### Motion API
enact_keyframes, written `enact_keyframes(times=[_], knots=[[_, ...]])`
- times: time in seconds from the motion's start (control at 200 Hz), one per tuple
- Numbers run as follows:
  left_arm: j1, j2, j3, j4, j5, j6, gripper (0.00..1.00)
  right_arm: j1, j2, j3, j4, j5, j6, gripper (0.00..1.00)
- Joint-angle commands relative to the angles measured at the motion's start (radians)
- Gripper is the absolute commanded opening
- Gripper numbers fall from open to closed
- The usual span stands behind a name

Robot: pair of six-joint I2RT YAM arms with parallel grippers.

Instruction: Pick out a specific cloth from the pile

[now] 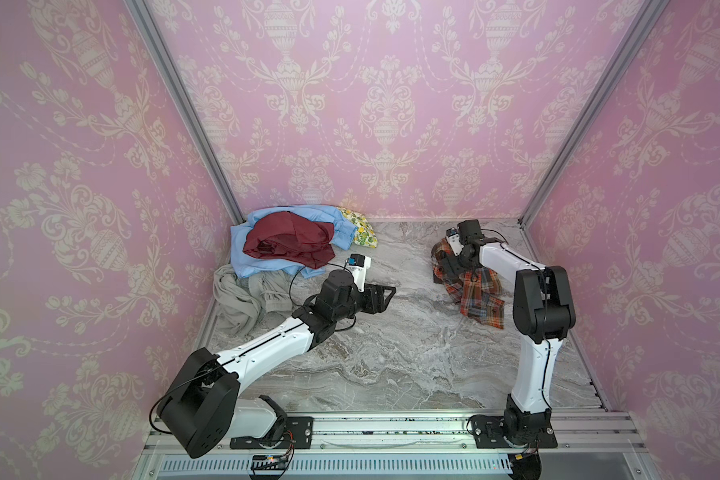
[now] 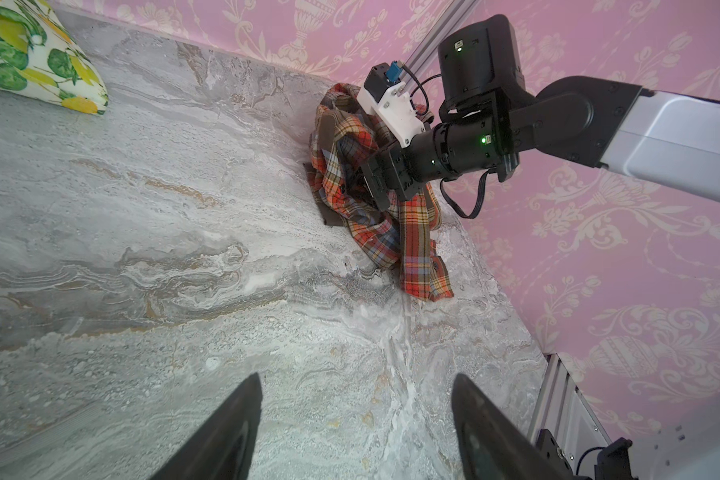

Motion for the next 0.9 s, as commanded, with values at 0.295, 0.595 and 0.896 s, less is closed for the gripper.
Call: enact_keyframes(times=[0.295,0.595,0.896], knots=[[0.018,-0.018,0.044,-0.103,-0.043,0.067,0.75,-0.104,0.117,0.136,-0.104,-0.03,-0.089,1.0],[0.047,-0.032,0.076,-0.155,-0.061,0.108,0.77,-0.125,0.182,0.259,-0.15,-0.027,-0.111,1.0],[0.079,-0.07,0.087,-0.199,-0.072,0.139,0.78,-0.147,0.209,0.307,-0.149,-0.045,-0.124,1.0]])
